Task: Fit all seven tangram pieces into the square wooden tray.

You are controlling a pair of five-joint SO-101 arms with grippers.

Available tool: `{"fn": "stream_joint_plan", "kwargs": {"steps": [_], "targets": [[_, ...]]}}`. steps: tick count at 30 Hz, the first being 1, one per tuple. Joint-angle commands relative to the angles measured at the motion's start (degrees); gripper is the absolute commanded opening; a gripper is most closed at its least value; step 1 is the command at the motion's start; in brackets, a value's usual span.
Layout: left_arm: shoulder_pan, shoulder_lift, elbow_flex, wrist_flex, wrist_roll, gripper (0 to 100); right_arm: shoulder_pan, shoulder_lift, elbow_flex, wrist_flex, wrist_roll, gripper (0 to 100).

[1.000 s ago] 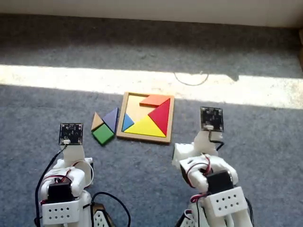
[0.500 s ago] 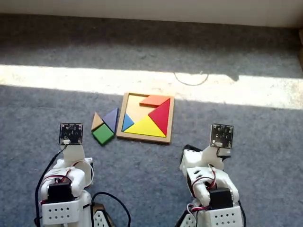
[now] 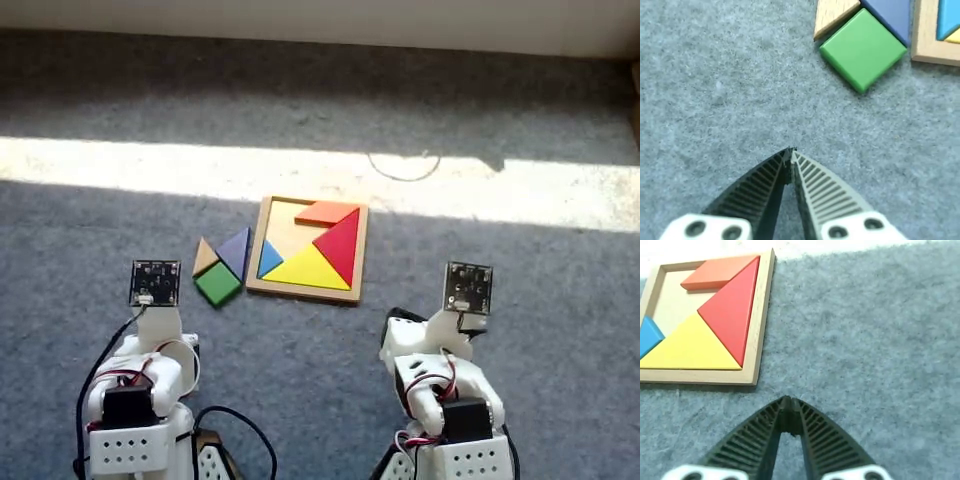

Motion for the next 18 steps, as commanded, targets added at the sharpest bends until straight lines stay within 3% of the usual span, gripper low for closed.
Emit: {"fn": "stream_joint_plan", "kwargs": {"steps": [1, 5, 11, 18], "targets": [[-0.8, -2.2, -5.4, 0.4, -0.5, 1, 0.7, -0.4, 6.2, 0.4, 0.7, 0.5], [-4.9, -2.2, -13.2, 0.2, -2.7, 1, 0.7, -0.4, 6.2, 0.4, 0.7, 0.5], [-7.6, -1.8, -24.3, -2.2, -22.7, 1, 0.7, -0.4, 6.2, 0.4, 0.7, 0.5], [-5.9, 8.7, -33.3, -1.8, -23.0, 6, 0.7, -0.4, 6.2, 0.4, 0.7, 0.5]]}}
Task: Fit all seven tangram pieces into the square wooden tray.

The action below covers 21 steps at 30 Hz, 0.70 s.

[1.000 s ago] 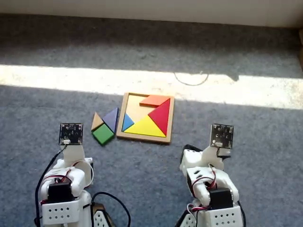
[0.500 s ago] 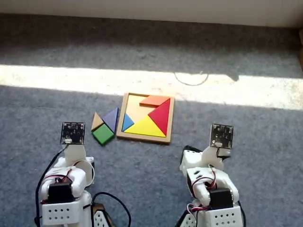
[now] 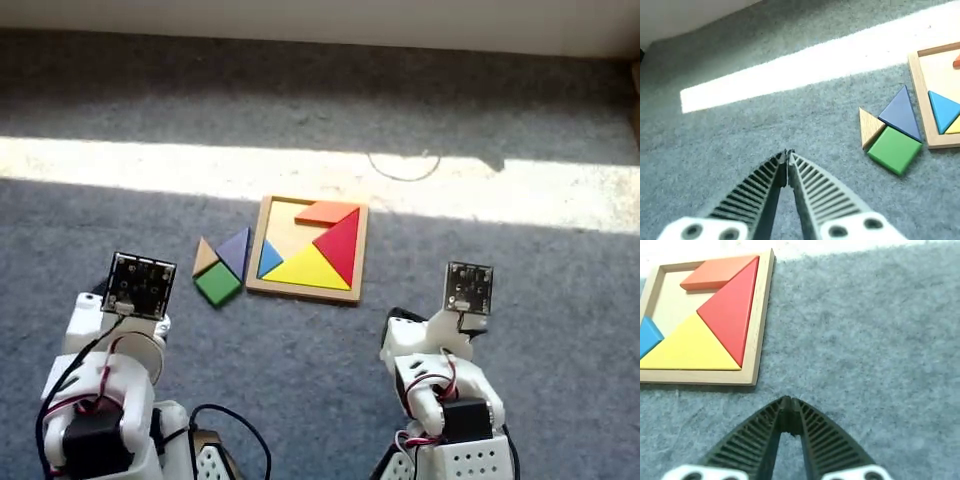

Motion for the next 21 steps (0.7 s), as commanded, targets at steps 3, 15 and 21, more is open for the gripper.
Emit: {"fn": "stream_joint_plan", "kwargs": {"steps": [3, 15, 21], "targets": [[1.1, 19.2, -10.2, -0.7, -0.7, 9, 0.6, -0.4, 6.2, 0.4, 0.7, 0.5], [7.5, 66.4, -27.3, -1.1, -11.6, 27, 0.6, -0.4, 6.2, 0.4, 0.7, 0.5], [11.2, 80.9, -34.2, -1.1, -11.7, 27, 0.6, -0.4, 6.2, 0.4, 0.7, 0.5]]}}
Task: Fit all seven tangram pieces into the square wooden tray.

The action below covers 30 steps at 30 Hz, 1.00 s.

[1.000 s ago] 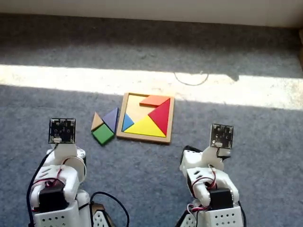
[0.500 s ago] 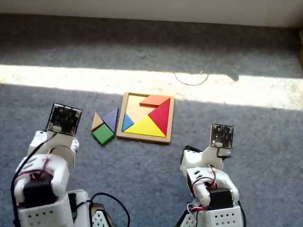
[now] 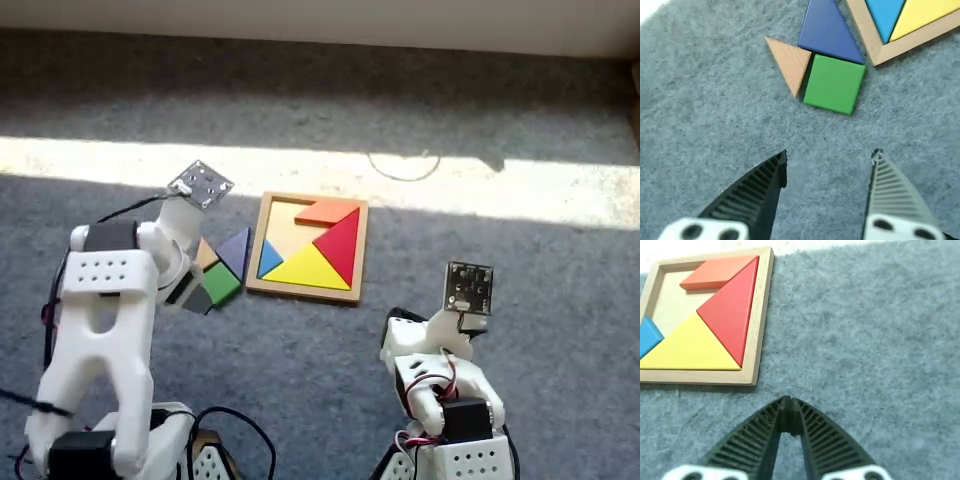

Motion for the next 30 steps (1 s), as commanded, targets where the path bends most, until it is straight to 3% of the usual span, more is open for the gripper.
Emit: {"fn": "stream_joint_plan", "kwargs": {"steps": [1, 17, 30], "targets": [[3.8, 7.0, -6.3, -0.7, -0.5, 26, 0.6, -0.4, 6.2, 0.4, 0.7, 0.5], [5.9, 26.4, -10.0, -11.9, -0.4, 26, 0.7, -0.4, 6.2, 0.4, 0.7, 0.5], [8.4, 33.9, -16.4, -13.2, 2.4, 26, 0.7, -0.4, 6.2, 0.4, 0.7, 0.5]]}}
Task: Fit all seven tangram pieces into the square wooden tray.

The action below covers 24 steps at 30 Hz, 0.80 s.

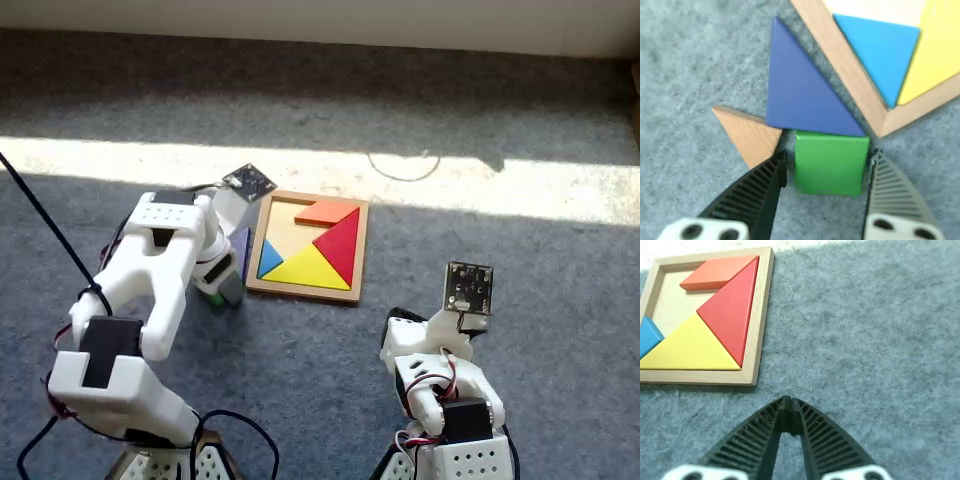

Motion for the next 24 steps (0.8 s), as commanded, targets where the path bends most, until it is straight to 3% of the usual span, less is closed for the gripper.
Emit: {"fn": "stream_joint_plan", "kwargs": {"steps": [1, 8, 17, 21, 24], "targets": [[2.1, 2.7, -6.2, 0.6, 3.6, 26, 0.7, -0.4, 6.2, 0.4, 0.7, 0.5], [2.2, 8.5, -13.1, 8.0, 4.2, 13, 0.7, -0.4, 6.2, 0.4, 0.7, 0.5], [2.2, -3.7, -13.0, 16.8, 4.4, 12, 0.7, -0.4, 6.2, 0.4, 0.7, 0.5], [3.5, -11.3, -13.0, 17.2, 5.0, 12, 0.7, -0.4, 6.2, 0.4, 0.7, 0.5], [5.3, -12.1, -13.5, 15.6, 9.4, 12, 0.7, -0.4, 6.2, 0.4, 0.7, 0.5]]}}
